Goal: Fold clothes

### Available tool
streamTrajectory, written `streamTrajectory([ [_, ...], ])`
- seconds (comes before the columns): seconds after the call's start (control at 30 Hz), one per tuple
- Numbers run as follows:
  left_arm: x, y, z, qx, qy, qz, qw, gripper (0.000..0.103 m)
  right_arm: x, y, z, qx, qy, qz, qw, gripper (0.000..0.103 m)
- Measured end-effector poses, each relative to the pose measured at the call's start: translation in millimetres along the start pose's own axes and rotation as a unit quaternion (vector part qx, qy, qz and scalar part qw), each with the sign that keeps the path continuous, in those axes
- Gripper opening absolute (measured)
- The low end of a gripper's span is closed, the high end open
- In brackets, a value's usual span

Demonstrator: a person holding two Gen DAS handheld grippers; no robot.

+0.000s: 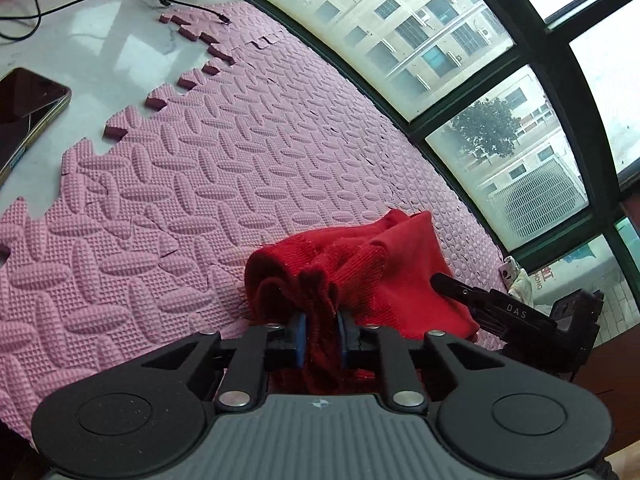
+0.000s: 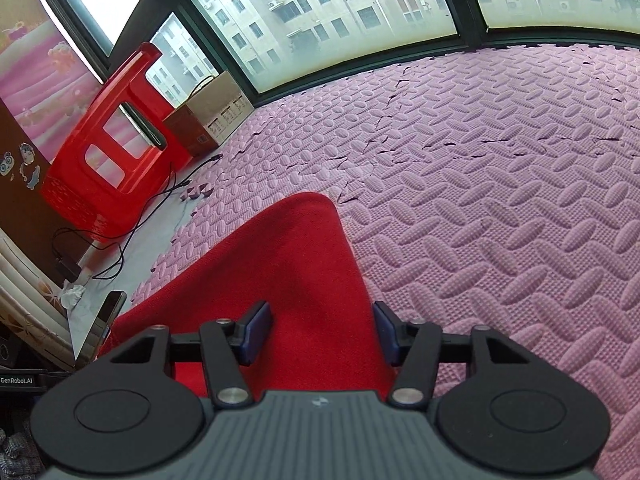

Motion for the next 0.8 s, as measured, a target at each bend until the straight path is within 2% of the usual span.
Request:
streamTrajectory([
  [0.07,1.8,-1.1,-2.7,-0.006,0.003,-0.002,1.0,0.015,1.2,-1.7,7.2,0.004,-0.011,-0.019,1.0,0.035],
  [0.2,7.6,-0.4,-5.6,-0.003,-0.002,-0.002,1.0,0.016,-2.7,-2.4,22.3,-0.007,-0.03,-0.021,0.999,0.03],
  [0.4,9.7,-3.4,-8.8,0.024,-0.011,-0.037,0.999,0.04,-16.0,-8.8,44.1,-0.015,-0.046,-0.042,0.998,0.028],
  [0.47,10.4,0.7,-12.9,0.023,-0.002,-0.026,0.9994,0.051,-21.1,-13.9,49.4,-0.014,-0.047,-0.052,0.997,0.028],
  [0.5,10.7,2.7,-15.0,0.022,0.003,-0.02,0.9995,0.051,-21.7,-15.3,50.6,-0.014,-0.049,-0.057,0.997,0.029],
  [0.53,11.1,4.4,-16.8,0.021,0.007,-0.014,0.9997,0.052,-22.0,-16.3,51.2,-0.012,-0.049,-0.06,0.997,0.03],
  [0.6,11.8,6.5,-19.4,0.012,0.014,-0.002,0.9998,0.051,-21.1,-18.4,50.3,-0.012,-0.052,-0.064,0.996,0.041],
  [0.73,12.3,7.0,-22.6,-0.008,0.024,0.005,0.9997,0.044,-23.6,-23.6,45.3,-0.003,-0.052,-0.096,0.994,0.041],
  [0.8,14.4,8.3,-24.8,-0.027,0.029,0.025,0.9989,0.032,-24.5,-24.5,44.9,0.001,-0.055,-0.111,0.992,0.039],
])
Point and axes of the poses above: each gripper's, at about its wrist camera, not at the fingertips, and z roughly against the way its jaws point, y to its left, x to its top, the point moved 10 cm from there along -z, roughly the way its jaws point, and after that the axes turned 6 degrees about -y, right-handed, at the moved point
